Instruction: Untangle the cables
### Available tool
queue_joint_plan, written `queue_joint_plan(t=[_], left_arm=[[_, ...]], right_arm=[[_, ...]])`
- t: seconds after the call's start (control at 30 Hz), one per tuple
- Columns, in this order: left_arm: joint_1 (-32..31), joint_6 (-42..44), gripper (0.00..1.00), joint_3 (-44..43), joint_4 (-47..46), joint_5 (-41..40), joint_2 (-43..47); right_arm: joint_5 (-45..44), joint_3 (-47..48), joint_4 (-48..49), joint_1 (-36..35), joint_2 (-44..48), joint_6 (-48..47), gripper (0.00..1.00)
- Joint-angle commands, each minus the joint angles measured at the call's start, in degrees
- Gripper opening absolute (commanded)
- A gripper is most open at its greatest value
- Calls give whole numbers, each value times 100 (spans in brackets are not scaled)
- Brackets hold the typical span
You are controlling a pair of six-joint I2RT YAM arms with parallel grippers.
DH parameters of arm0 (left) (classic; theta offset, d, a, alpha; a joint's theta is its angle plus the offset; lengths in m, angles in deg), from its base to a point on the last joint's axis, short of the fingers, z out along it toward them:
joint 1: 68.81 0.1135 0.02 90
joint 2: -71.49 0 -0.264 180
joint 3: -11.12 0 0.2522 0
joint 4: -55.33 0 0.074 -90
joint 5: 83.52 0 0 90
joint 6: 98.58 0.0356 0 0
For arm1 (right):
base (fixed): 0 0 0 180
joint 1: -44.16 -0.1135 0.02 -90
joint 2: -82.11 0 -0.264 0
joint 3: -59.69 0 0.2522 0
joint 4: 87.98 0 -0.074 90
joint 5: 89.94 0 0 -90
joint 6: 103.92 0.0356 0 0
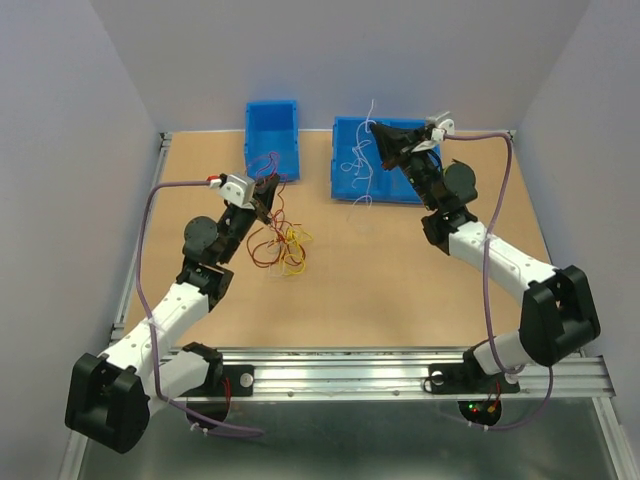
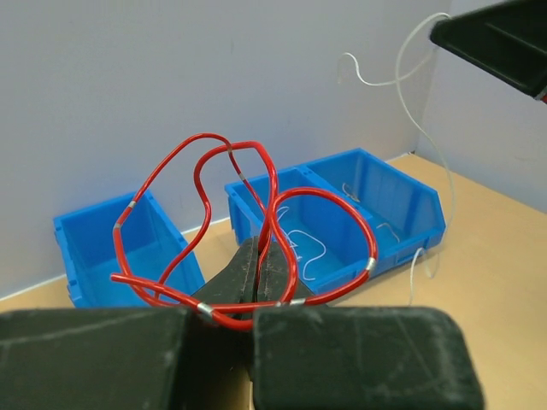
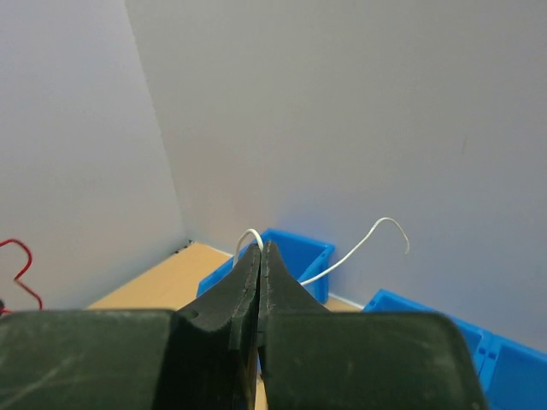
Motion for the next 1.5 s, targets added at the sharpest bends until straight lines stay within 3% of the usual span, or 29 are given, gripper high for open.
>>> queue_joint_plan(t=[0.0, 0.27, 0.63, 0.83, 1.47], left_arm=[[-35, 68, 3, -21, -479, 110, -85], [-35, 77, 3, 5, -479, 128, -33], [-35, 68, 3, -21, -488, 137, -182], [-44, 59, 3, -74, -471, 128, -314], [-53, 59, 3, -56, -444, 216, -235]], right_arm=[[-140, 849, 552, 29, -410, -168, 0], [-648, 1351, 727, 55, -1008, -309, 0], [-843, 2045, 807, 556, -1808, 718, 1], [-35, 2546, 149, 1022, -2220, 1440, 1], [1064, 3329, -1346, 1092, -2968, 1448, 0]])
